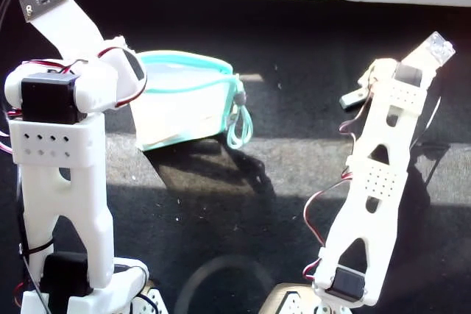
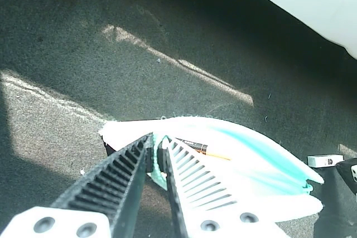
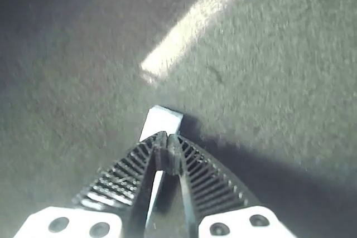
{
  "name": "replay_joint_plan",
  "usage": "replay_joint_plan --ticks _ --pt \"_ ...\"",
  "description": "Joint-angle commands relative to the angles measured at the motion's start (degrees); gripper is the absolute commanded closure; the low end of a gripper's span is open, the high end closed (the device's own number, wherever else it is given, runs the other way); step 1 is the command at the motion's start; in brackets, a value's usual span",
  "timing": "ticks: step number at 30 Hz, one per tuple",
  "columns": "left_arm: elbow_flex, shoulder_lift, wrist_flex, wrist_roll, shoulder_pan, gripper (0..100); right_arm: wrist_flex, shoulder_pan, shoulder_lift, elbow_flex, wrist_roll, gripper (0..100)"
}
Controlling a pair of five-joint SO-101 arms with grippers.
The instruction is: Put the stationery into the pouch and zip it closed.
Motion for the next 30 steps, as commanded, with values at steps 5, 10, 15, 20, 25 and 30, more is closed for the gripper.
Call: replay_joint_plan --ticks 5,10,15,20,25,30 --pt "-0.04 -0.4 -0.35 -0.53 0.22 99 15.16 -3.3 -7.25 -11.47 13.8 99.2" --pt "0.31 -0.04 -0.35 -0.53 0.04 99 14.99 -3.21 -15.52 -11.03 15.3 99.2" --pt "0.31 -0.04 -0.35 -0.53 0.13 99 13.14 -3.74 -20.53 -10.51 15.03 99.2" --pt "0.31 -0.04 -0.35 -0.53 0.31 99 4.88 -4.44 -11.82 -10.51 14.95 91.6" --pt "0.31 -0.04 -0.35 -0.53 0.31 99 -5.41 -5.14 -2.33 -10.59 7.56 81.6" --pt "0.31 -0.04 -0.35 -0.53 0.13 99 -6.55 -5.05 3.74 -10.59 6.42 81.6"
